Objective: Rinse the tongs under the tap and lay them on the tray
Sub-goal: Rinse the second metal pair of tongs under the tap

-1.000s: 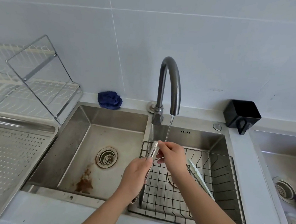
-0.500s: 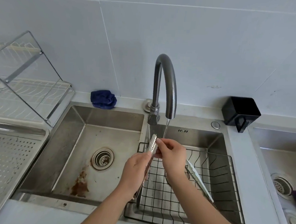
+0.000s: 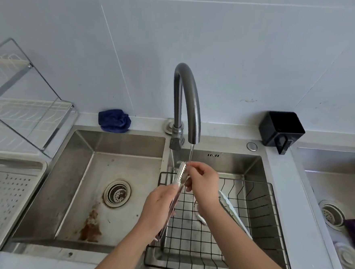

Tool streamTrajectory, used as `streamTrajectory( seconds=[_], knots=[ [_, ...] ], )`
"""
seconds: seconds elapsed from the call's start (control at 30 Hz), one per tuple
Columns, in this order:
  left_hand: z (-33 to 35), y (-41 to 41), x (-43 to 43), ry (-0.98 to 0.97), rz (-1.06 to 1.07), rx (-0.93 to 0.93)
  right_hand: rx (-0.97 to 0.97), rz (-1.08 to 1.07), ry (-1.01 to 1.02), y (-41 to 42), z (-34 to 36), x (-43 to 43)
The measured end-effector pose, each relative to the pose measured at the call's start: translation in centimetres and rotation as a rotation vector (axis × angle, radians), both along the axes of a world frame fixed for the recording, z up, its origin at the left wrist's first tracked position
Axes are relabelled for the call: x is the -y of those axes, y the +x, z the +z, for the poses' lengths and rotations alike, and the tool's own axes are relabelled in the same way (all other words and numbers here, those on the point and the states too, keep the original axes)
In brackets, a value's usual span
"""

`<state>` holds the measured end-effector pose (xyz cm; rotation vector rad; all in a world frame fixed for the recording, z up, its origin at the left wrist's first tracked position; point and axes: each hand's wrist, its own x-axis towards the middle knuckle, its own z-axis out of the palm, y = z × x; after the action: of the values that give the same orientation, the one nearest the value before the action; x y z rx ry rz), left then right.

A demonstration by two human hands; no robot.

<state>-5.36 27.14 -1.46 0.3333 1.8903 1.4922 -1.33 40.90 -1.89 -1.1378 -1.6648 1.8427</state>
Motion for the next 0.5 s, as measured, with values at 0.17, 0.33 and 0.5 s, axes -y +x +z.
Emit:
streamTrajectory(
  seconds=[0.17,0.33,0.5],
  knots=[
    [-0.3,0.2,0.1,-0.039,-0.113,-0.195,0.067,-0.038,0.128,0.0,-0.6,0.2],
    [-1.0,0.0,0.7,-0.055,0.022,-0.114,0.04,0.156,-0.022,0.4,-0.7,1.2],
    [-0.8,0.5,0.1,-0.023,0.005,-0.133,0.081,0.065,0.058,-0.5,-0.1,0.1]
  ],
)
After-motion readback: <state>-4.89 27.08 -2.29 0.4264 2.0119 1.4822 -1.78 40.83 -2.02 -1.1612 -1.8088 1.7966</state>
